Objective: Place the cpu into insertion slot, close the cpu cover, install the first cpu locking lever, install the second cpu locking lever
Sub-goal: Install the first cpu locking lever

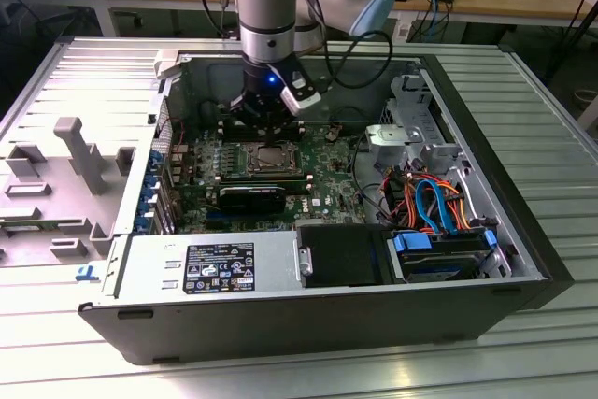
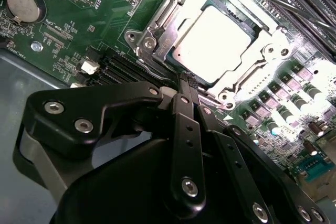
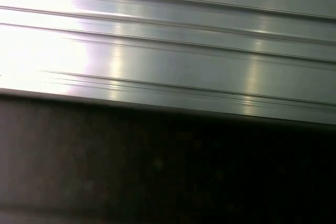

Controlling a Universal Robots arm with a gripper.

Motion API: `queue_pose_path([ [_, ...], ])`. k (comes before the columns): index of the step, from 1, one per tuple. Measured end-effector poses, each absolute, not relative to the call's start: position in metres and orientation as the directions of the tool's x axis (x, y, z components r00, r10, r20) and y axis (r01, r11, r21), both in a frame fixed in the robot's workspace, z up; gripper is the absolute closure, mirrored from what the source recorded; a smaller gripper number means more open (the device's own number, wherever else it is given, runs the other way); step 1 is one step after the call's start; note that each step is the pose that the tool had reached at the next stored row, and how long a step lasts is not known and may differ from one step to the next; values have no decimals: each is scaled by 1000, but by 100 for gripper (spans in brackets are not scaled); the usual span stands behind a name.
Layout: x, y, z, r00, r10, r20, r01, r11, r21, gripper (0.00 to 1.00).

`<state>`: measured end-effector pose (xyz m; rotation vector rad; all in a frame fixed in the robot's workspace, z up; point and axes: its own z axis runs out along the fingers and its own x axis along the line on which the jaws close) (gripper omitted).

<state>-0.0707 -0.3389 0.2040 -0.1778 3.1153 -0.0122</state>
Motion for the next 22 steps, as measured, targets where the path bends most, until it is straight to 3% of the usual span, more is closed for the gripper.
queue_pose_path([
  [22,-51,-340,203,-993,-114,-20,-114,993,-9,89],
])
